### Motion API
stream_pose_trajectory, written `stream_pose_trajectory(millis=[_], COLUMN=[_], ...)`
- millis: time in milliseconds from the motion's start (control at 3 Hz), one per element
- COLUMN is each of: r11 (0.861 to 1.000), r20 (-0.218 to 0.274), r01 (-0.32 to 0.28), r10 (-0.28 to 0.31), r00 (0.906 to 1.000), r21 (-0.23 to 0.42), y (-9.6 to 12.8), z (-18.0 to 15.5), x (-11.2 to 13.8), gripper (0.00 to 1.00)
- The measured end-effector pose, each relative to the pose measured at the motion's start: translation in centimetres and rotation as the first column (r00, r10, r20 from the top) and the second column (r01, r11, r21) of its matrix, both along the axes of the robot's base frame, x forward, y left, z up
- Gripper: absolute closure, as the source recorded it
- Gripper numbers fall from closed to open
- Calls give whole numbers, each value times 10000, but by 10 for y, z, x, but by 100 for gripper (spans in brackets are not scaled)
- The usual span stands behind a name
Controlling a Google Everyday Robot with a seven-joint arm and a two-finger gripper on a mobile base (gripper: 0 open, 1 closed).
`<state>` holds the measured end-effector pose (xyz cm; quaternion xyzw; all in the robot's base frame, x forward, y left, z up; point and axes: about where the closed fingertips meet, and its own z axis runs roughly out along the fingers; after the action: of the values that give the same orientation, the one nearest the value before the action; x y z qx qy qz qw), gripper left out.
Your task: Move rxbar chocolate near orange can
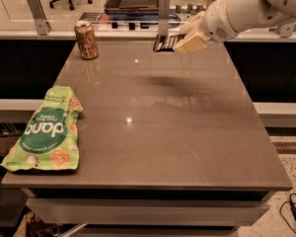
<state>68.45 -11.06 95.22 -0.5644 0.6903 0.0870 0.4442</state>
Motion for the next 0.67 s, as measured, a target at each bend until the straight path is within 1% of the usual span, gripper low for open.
stream_pose_trajectory(millis=[333, 667], r11=[9991, 9972], r20=[96, 42], r01=[-404, -745], r10=[403, 745], r00=[9991, 9972], r21=[82, -99], y=[31, 59], z=[-3, -15], x=[7, 13], gripper=[100, 100])
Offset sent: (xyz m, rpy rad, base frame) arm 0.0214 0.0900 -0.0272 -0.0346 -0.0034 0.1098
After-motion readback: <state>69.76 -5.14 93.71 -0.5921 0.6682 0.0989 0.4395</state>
